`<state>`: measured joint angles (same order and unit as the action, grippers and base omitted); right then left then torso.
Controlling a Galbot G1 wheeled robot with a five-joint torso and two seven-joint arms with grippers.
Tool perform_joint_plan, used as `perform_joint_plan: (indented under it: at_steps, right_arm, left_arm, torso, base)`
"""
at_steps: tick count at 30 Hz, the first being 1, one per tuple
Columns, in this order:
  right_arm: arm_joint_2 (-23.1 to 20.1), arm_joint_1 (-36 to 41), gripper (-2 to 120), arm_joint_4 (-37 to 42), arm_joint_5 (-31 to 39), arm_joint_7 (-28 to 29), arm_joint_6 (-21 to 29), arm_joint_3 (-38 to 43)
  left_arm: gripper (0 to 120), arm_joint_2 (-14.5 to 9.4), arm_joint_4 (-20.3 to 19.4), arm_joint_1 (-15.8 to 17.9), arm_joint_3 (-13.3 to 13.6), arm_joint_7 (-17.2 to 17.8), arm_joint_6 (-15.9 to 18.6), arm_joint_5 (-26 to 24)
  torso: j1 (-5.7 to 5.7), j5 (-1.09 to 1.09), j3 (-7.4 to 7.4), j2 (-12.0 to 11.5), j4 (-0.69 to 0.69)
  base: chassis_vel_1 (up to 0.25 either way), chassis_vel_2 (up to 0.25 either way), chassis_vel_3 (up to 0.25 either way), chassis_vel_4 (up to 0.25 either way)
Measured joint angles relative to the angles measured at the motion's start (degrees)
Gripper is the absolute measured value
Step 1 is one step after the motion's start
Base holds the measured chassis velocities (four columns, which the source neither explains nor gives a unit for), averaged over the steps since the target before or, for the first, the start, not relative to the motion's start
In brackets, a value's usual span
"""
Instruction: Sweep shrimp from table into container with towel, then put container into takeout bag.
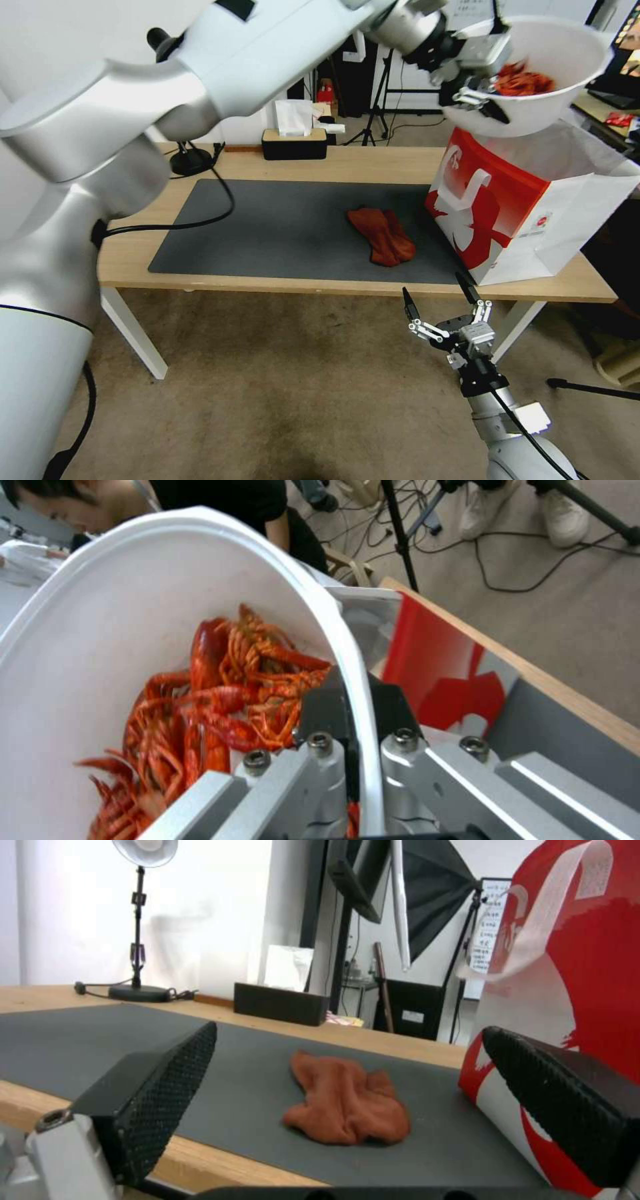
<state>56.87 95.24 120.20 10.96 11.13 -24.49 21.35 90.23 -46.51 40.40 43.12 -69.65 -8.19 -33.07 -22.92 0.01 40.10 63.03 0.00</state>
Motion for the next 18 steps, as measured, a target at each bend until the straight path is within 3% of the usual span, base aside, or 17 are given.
perform_joint_plan:
  at_steps: [3, 6, 18]
  right_arm:
    - [0.2, -0.2, 100, 0.0, 0.0, 0.0, 0.0, -0.1]
    - [0.4, -0.4, 100, 0.0, 0.0, -0.1, 0.0, -0.3]
    - [1.2, -1.0, 100, 0.0, -0.3, -0.3, 0.1, -1.3]
  left_arm:
    - [0, 2.0, 1.8, 0.0, -0.2, 0.1, -0.3, 0.3]
    - [0, 2.5, 1.5, -0.1, 0.8, 1.2, 0.0, -0.1]
    - [0, 2.2, -2.6, -1.4, 5.1, 5.1, 0.8, -3.5]
  torso:
    - [0.0, 0.0, 0.0, 0.0, -0.02]
    - [0.0, 0.01, 0.0, 0.0, -0.02]
    - [0.0, 0.0, 0.0, 0.0, 0.0]
  base:
    - [0.0, 0.0, 0.0, 0.0]
    - [0.0, 0.0, 0.0, 0.0]
    - [0.0, 0.0, 0.0, 0.0]
